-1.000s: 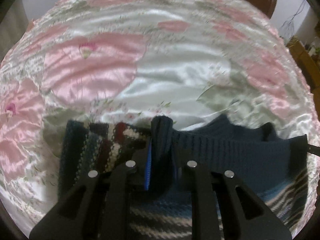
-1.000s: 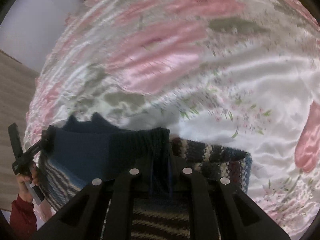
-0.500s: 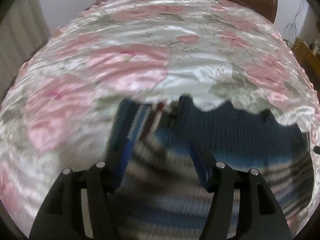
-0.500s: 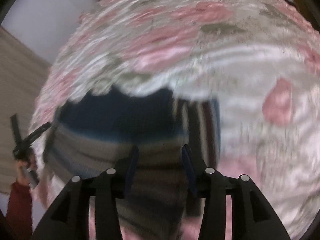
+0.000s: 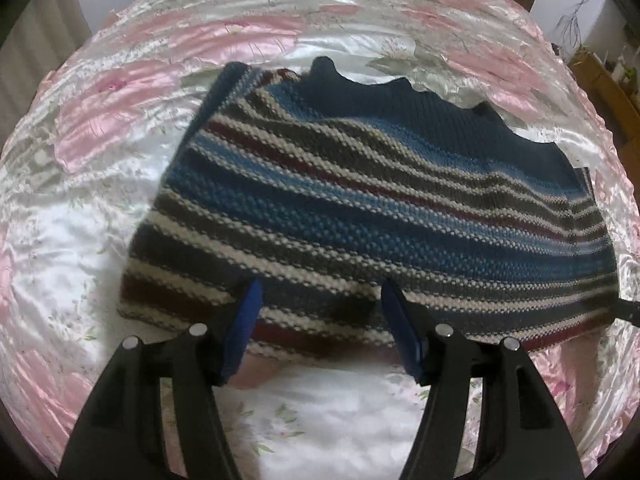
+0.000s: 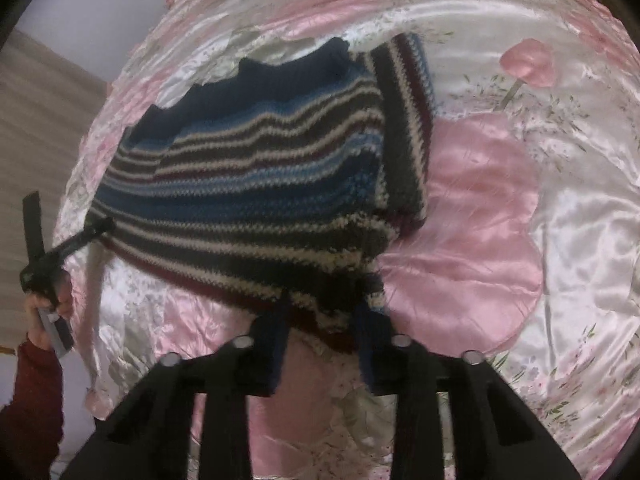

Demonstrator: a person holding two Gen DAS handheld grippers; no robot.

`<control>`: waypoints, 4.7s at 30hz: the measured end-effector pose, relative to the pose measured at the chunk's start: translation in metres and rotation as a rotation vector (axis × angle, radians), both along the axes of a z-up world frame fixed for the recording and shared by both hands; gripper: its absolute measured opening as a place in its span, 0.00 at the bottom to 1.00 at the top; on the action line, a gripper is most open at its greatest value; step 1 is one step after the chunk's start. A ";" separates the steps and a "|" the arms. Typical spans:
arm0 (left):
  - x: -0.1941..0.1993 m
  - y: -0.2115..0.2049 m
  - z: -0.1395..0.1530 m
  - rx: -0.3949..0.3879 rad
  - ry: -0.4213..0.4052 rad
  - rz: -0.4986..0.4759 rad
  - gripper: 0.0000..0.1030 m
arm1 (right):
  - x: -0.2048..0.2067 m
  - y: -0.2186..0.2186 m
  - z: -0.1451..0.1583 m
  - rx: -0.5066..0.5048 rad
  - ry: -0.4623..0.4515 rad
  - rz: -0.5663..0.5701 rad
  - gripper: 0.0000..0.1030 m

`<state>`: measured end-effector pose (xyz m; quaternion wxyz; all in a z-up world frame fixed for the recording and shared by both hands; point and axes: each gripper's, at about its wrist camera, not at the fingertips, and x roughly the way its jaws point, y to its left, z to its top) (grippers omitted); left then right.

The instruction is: Fold small clothes

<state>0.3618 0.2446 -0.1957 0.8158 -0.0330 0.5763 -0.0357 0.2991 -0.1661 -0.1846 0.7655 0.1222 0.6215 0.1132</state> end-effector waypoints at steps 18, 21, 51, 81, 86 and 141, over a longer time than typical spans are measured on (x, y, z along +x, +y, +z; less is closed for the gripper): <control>0.000 -0.006 -0.001 -0.016 0.001 -0.030 0.65 | 0.006 -0.022 0.010 -0.066 0.001 -0.038 0.32; 0.005 -0.014 0.014 -0.040 -0.041 -0.035 0.65 | 0.029 -0.026 0.029 -0.071 -0.050 -0.047 0.37; 0.036 -0.062 0.033 -0.050 -0.149 -0.122 0.68 | 0.135 -0.031 -0.039 -0.034 0.048 -0.140 0.13; 0.034 -0.057 -0.007 0.012 -0.054 -0.104 0.71 | 0.014 -0.024 -0.034 -0.079 0.059 -0.090 0.15; 0.032 -0.052 -0.008 0.007 -0.056 -0.105 0.72 | 0.015 -0.025 -0.022 -0.101 0.052 -0.084 0.35; 0.060 -0.012 0.022 -0.138 0.021 -0.104 0.78 | 0.100 0.052 0.030 0.060 0.067 -0.138 0.33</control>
